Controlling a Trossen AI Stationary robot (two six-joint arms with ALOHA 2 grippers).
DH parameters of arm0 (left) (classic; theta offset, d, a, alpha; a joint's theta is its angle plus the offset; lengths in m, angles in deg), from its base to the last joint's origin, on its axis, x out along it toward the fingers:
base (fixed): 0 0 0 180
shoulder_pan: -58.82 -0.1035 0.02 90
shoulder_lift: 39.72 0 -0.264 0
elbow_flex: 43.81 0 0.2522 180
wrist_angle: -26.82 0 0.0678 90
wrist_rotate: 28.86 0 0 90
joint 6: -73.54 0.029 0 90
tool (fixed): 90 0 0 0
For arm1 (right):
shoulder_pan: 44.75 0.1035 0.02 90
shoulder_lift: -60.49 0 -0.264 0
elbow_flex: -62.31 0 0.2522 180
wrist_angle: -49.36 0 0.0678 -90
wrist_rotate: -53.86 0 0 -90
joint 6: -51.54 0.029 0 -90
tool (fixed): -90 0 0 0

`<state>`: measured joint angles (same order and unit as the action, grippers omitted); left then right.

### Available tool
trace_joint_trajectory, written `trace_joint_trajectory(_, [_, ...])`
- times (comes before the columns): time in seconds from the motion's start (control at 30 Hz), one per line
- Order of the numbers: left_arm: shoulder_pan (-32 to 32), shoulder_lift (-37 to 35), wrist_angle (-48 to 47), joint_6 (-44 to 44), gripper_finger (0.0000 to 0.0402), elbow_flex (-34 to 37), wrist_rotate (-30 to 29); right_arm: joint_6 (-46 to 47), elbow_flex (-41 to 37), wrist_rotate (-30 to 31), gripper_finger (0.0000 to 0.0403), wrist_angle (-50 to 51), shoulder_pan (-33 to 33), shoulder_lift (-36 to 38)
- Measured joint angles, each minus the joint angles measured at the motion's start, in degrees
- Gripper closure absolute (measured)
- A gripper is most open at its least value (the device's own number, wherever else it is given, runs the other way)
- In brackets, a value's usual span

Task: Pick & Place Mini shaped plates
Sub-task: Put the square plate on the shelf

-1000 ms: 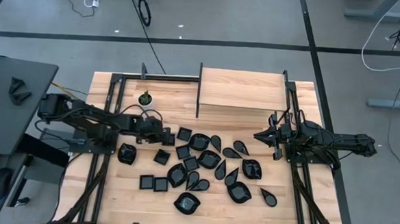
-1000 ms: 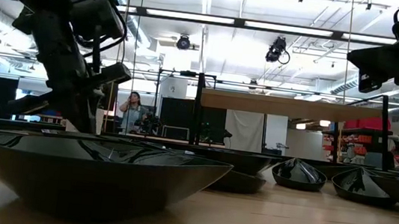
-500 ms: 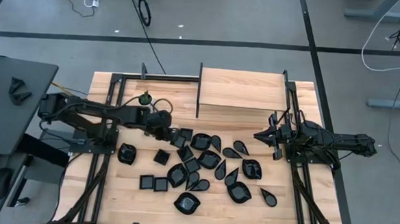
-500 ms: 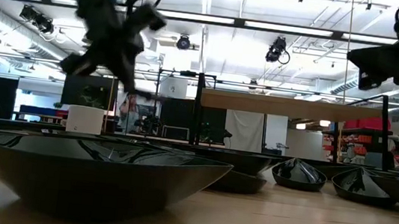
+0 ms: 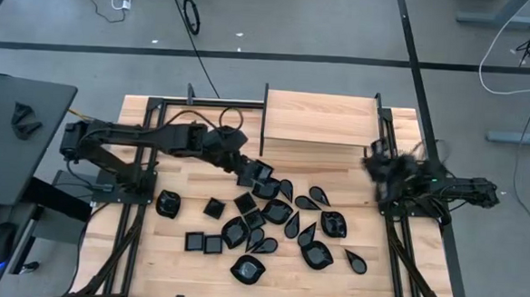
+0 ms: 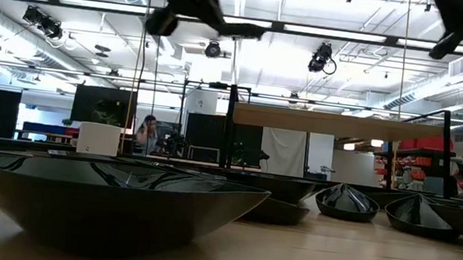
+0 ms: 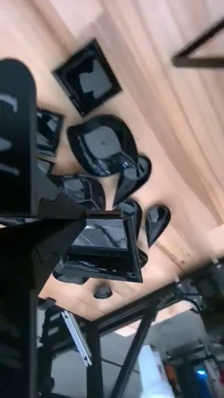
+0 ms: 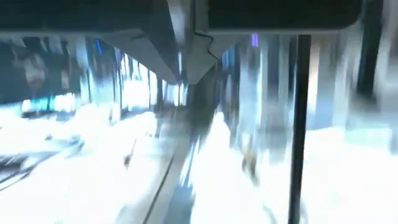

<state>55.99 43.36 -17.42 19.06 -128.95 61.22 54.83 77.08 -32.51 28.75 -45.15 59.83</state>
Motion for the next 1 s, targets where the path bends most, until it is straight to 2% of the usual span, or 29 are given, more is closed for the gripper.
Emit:
trace_joint_trajectory(0.07, [0.0,2.4,0.3,1.6,0.0398,-2.9,0.0,6.0,0.0,6.0,0.0364,-5.7,0.0,0.0])
trace_joint_trajectory(0.13, [0.0,4.9,0.0,3.0,0.0398,-5.7,0.0,11.3,1.4,8.0,0.0364,-5.4,0.0,0.0])
trace_joint_trajectory(0.2, [-0.3,7.0,0.3,4.3,0.0398,-8.0,0.2,17.3,4.8,8.0,0.0364,0.4,0.0,-1.0])
trace_joint_trajectory(0.3, [-1.1,10.1,0.3,5.9,0.0398,-11.1,1.8,25.1,12.5,7.7,0.0364,14.7,0.1,-5.9])
trace_joint_trajectory(0.57, [-4.7,13.6,-4.0,10.2,0.0398,-15.0,4.7,28.2,35.0,2.8,0.0364,35.6,0.1,-30.8])
trace_joint_trajectory(0.7, [-6.1,13.5,-4.1,13.3,0.0396,-15.1,6.3,30.3,48.4,-0.1,0.0364,50.2,0.1,-44.9])
trace_joint_trajectory(0.83, [-6.9,13.5,-3.9,16.5,0.0394,-15.1,8.8,27.7,60.7,-2.8,0.0364,64.9,0.0,-58.2])
trace_joint_trajectory(1.0, [-7.0,13.5,-4.0,19.2,0.0395,-15.1,9.9,25.2,71.0,-5.3,0.0344,73.2,-1.0,-71.1])
